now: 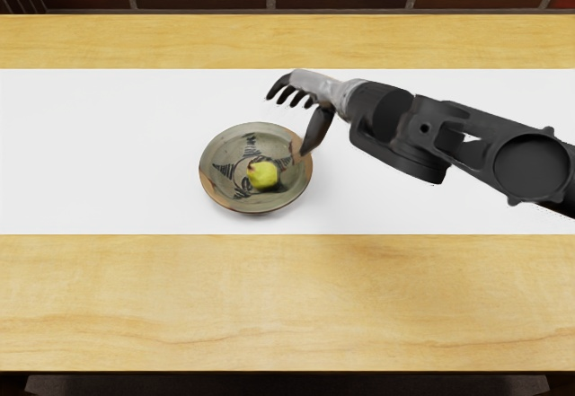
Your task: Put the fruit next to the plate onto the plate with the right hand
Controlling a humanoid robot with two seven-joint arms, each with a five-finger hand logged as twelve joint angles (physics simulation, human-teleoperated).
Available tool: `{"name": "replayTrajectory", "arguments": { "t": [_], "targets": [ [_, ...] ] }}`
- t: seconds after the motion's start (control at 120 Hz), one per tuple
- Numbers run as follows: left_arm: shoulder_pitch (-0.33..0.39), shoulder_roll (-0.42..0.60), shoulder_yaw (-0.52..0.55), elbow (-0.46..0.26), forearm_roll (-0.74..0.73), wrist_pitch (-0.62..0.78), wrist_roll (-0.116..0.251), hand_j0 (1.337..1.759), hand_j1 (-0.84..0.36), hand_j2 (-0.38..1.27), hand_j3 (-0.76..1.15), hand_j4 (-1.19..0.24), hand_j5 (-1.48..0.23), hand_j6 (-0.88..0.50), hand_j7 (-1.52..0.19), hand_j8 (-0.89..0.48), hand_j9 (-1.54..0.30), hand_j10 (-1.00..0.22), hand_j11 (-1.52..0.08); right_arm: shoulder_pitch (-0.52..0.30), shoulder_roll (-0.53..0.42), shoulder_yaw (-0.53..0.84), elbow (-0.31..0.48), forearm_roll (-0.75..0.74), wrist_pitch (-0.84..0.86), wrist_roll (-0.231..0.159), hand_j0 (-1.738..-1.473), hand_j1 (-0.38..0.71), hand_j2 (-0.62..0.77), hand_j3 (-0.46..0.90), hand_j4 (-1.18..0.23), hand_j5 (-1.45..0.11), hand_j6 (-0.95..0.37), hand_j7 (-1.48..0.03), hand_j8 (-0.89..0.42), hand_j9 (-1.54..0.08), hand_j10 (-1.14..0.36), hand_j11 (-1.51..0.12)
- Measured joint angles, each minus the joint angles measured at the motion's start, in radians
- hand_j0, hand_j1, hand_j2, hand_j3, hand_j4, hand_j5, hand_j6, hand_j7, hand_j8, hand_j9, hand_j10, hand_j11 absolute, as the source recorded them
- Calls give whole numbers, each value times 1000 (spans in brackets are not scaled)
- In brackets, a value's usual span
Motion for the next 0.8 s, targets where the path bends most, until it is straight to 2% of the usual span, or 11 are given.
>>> {"name": "replayTrajectory", "arguments": {
  "t": [0.125,0.308,0.483,0.658,0.8],
  "targets": [
    [0,0,0,0,0,0,0,1658,349,0,0,0,0,0,0,0,0,0,0,-4,-98,65,55,110,82,0,-1658,5,-53,0,-299,-390,-298,-388,-295,-390,-297,-389],
    [0,0,0,0,0,0,0,1658,349,0,0,0,0,0,0,0,0,0,0,-11,-307,140,81,386,335,2,-1658,-26,-51,0,-273,-354,-272,-353,-271,-353,-272,-353],
    [0,0,0,0,0,0,0,1658,349,0,0,0,0,0,0,0,0,0,0,-13,-459,153,81,525,498,70,-1658,-39,-50,0,-261,-338,-261,-337,-260,-338,-260,-337],
    [0,0,0,0,0,0,0,1658,349,0,0,0,0,0,0,0,0,0,0,-15,-539,154,70,585,585,131,-1658,-49,-48,0,-253,-327,-254,-327,-253,-327,-253,-327],
    [0,0,-1,-3,0,-1,0,1658,349,0,0,0,0,0,0,0,0,0,0,-18,-560,153,63,604,613,149,-1658,-58,-47,0,-246,-318,-247,-317,-246,-317,-245,-317]
  ]
}}
